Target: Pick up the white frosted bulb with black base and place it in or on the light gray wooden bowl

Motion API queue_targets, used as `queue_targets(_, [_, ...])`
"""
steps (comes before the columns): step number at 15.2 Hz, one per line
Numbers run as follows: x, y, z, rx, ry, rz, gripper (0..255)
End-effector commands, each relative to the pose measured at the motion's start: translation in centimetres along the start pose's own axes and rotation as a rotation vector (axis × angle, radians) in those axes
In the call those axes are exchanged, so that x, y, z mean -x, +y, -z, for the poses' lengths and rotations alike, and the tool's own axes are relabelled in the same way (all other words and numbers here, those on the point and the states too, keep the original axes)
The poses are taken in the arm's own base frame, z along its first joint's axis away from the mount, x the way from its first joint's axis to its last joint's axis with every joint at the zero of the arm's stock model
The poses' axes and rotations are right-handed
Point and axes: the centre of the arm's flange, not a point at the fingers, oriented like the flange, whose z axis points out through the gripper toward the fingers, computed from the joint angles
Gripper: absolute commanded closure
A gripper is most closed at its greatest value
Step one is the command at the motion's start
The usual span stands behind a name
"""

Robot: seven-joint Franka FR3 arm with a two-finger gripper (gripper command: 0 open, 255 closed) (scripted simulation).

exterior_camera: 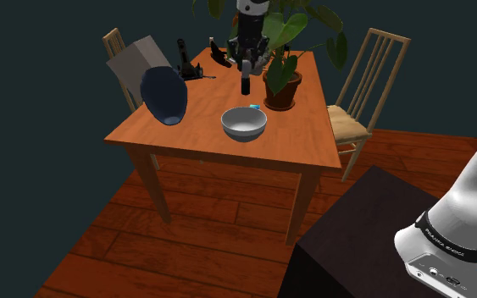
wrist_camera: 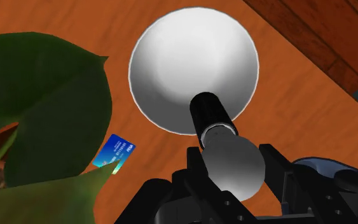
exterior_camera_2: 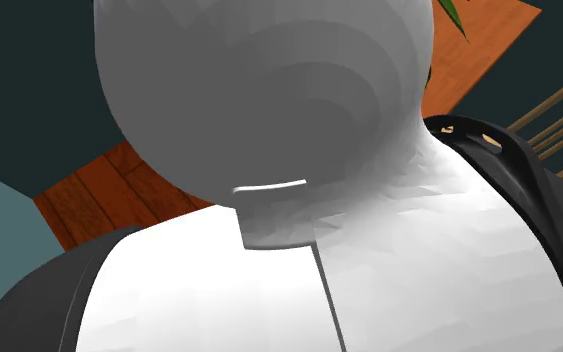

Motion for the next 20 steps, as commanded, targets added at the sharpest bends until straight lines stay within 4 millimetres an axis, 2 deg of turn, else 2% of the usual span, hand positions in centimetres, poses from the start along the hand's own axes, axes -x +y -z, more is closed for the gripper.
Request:
queue_targets(1, [0.1,-0.5,-0.8,0.000,0.000,-0.001,255])
queue_targets(20, [1.8,-0.4,-10.8,0.000,0.000,-0.001,255])
